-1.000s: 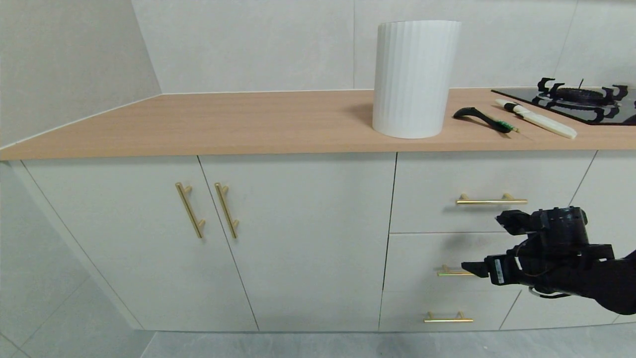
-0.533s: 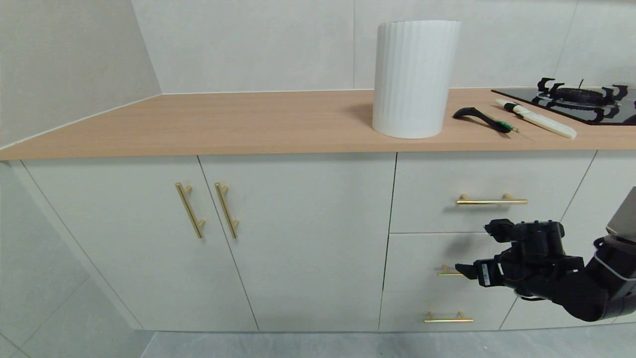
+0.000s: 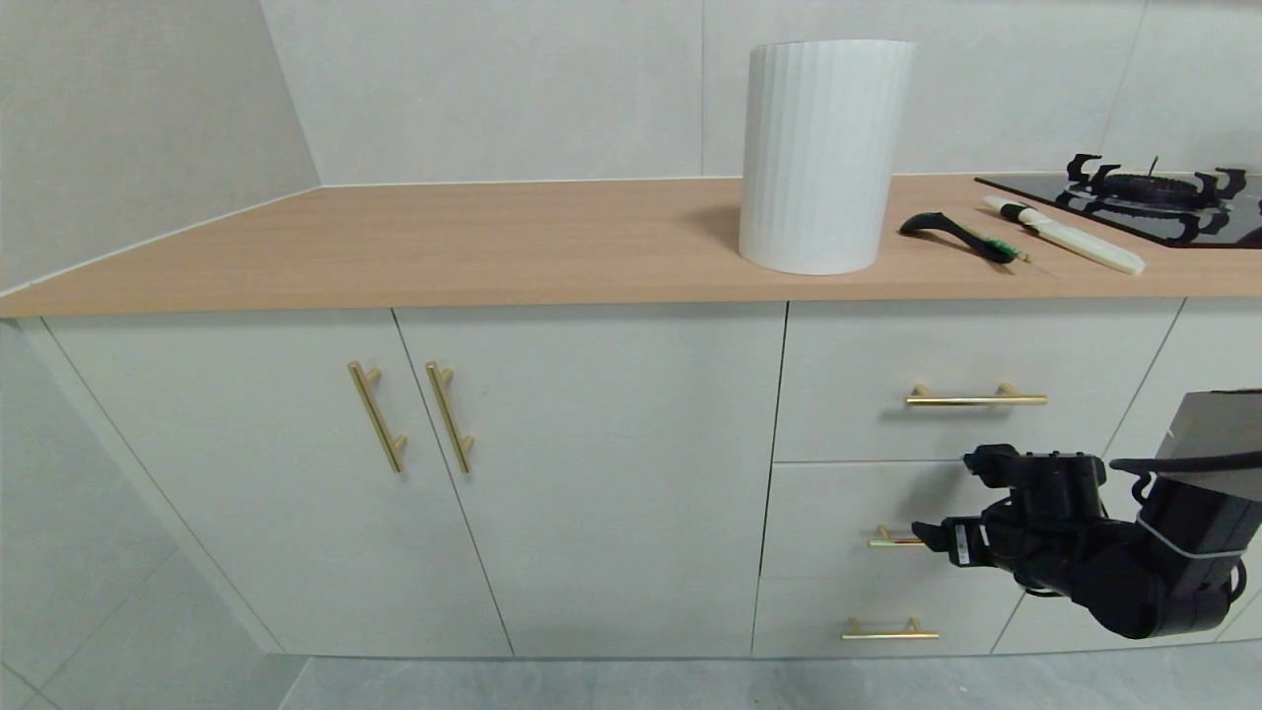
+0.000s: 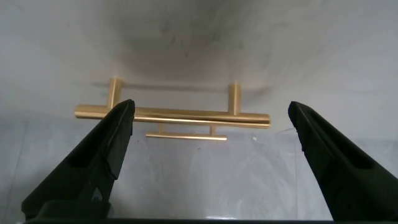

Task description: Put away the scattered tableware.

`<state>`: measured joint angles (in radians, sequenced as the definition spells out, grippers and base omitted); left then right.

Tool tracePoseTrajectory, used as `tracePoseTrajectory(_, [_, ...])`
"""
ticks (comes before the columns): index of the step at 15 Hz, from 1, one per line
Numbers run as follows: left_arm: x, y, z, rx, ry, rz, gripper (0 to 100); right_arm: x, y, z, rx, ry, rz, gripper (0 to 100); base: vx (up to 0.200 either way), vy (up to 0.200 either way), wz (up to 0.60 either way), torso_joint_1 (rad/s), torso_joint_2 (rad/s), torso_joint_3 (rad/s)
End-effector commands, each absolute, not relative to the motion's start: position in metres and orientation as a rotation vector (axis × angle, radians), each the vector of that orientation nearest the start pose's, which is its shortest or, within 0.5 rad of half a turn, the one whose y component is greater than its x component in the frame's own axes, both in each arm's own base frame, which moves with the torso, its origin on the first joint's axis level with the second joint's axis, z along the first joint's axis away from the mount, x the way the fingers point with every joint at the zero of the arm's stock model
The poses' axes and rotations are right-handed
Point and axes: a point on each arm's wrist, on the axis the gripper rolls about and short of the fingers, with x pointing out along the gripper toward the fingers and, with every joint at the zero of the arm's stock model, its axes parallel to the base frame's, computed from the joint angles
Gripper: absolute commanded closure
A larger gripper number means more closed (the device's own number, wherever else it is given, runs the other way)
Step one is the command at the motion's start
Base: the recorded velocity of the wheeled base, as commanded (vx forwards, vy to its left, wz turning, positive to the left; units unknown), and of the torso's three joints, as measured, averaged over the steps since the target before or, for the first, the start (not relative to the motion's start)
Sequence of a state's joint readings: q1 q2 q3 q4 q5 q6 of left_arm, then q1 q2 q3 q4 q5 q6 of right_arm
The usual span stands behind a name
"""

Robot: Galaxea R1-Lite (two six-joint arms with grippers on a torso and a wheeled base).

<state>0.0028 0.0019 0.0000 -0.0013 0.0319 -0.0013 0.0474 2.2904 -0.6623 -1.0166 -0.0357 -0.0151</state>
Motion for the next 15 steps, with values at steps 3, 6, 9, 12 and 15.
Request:
tracePoseTrajectory(3, [-0.023, 0.001, 0.076, -0.002, 0.000, 0.035, 0, 0.352, 0.011, -0.022, -0.035, 0.627, 0.003, 0, 0.000, 0.000, 0.00, 0.000, 0.00, 0.000])
tracePoseTrajectory(6, [-0.023, 0.001, 0.076, -0.002, 0.000, 0.034, 0, 0.354, 0.011, -0.027, -0.040, 0.633, -0.007, 0, 0.000, 0.000, 0.00, 0.000, 0.00, 0.000])
tracePoseTrajectory(9, [-0.023, 0.001, 0.076, -0.002, 0.000, 0.035, 0, 0.356, 0.012, -0.031, -0.043, 0.636, -0.022, 0, 0.000, 0.000, 0.00, 0.000, 0.00, 0.000])
tracePoseTrajectory(12, [-0.023, 0.001, 0.076, -0.002, 0.000, 0.035, 0, 0.356, 0.012, -0.039, -0.054, 0.645, -0.030, 0, 0.000, 0.000, 0.00, 0.000, 0.00, 0.000])
tracePoseTrajectory(15, [-0.023, 0.001, 0.076, -0.002, 0.000, 0.035, 0, 0.353, 0.013, -0.041, -0.076, 0.661, -0.021, 0, 0.000, 0.000, 0.00, 0.000, 0.00, 0.000])
